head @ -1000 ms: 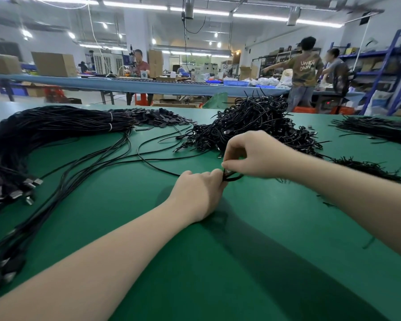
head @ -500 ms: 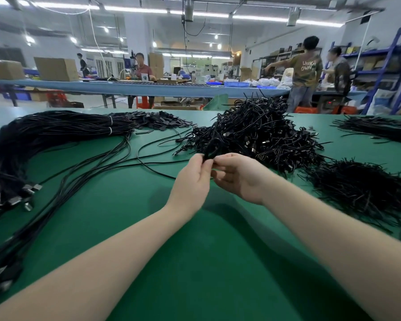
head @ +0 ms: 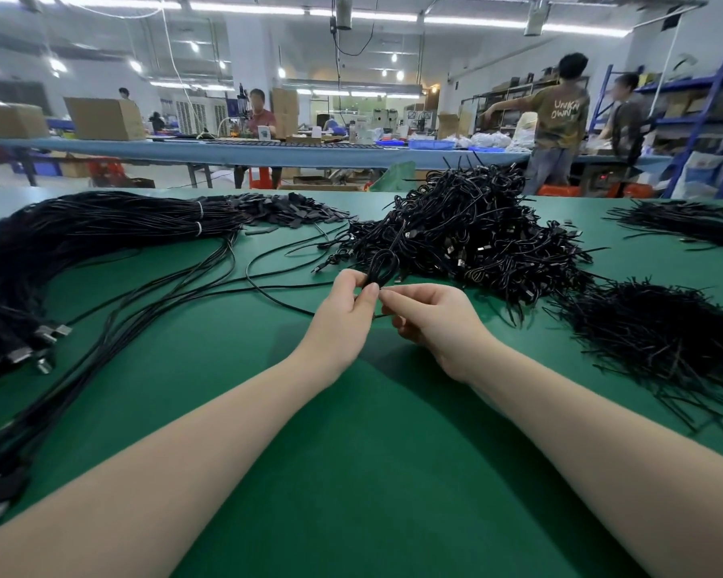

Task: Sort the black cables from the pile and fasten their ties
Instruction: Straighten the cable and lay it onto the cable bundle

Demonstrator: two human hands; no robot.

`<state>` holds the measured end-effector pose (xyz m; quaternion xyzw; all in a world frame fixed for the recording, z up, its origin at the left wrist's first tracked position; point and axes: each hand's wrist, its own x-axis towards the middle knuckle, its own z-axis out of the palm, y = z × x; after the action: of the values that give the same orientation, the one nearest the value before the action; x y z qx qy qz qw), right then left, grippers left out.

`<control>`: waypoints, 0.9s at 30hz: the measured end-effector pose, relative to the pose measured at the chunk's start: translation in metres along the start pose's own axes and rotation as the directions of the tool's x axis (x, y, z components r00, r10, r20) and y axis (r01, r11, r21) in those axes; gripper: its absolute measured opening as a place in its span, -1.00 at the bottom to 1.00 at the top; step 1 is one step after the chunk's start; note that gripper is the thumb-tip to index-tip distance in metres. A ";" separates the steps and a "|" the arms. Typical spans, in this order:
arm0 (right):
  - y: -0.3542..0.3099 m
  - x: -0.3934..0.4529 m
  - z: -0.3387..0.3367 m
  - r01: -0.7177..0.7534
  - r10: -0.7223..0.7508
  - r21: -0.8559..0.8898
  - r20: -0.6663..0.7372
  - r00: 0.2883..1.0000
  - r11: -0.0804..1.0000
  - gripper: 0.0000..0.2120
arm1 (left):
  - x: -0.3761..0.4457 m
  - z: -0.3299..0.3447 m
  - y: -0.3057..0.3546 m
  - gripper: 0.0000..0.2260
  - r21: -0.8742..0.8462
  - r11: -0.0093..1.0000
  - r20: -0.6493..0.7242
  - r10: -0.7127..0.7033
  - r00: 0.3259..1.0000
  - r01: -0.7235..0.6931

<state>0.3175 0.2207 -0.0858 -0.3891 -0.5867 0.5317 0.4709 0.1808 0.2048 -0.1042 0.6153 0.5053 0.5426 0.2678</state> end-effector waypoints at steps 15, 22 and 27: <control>-0.007 -0.007 0.003 0.485 -0.622 -0.714 0.088 0.778 0.506 -0.90 | -0.004 0.002 0.008 -0.79 -0.006 0.994 -0.049 -0.112 0.992 0.112; -0.003 -0.004 -0.007 0.449 -0.620 -0.738 0.054 0.783 0.503 -0.86 | -0.010 -0.002 0.014 -0.51 -0.043 0.995 -0.032 -0.090 0.995 0.089; 0.001 -0.004 -0.007 0.441 -0.608 -0.736 0.050 0.793 0.514 -0.76 | -0.012 -0.001 0.023 -0.68 -0.135 0.990 0.005 0.046 0.999 -0.045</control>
<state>0.3256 0.2187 -0.0879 -0.3978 -0.7806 0.0465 0.4798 0.1887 0.1853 -0.0886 0.6095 0.4522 0.5788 0.2983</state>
